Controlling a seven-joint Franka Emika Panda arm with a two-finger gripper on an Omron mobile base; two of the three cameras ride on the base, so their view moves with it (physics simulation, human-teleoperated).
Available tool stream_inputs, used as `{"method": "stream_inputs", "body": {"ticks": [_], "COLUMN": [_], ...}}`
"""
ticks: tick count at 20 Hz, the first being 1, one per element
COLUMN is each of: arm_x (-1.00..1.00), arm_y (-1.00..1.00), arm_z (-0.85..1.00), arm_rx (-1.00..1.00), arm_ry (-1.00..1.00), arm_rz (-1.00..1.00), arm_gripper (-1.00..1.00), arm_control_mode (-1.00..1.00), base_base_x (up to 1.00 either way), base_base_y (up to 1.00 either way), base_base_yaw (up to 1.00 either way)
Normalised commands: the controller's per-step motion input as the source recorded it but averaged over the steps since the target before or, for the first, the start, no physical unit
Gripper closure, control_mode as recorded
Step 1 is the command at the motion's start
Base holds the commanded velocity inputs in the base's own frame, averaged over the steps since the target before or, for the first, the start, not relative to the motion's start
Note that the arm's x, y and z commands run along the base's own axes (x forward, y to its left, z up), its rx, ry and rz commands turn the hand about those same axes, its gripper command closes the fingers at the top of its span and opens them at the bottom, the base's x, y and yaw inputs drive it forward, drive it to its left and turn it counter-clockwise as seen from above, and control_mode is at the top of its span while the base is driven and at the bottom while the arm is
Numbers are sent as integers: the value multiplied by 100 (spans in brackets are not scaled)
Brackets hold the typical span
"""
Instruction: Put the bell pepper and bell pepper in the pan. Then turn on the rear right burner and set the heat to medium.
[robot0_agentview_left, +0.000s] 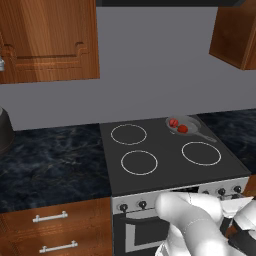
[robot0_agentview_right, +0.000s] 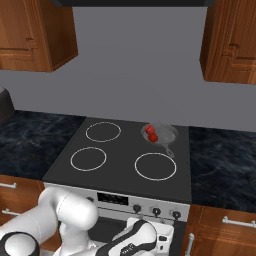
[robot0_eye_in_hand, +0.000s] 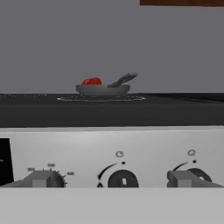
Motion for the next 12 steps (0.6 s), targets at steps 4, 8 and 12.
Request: {"method": "stream_inputs", "body": {"ticks": [4,8,12], "arm_x": [13,21,29], "arm_y": [0,0,0], "arm_z": [-11,-7,-11], "arm_rx": [0,0,0], "arm_ry": [0,0,0], "arm_rz": [0,0,0], "arm_gripper": [-100,-100,-100], "arm_control_mode": [-100,-100,-100], "base_base_x": [0,0,0], "base_base_y": [0,0,0], "base_base_yaw": [0,0,0]}}
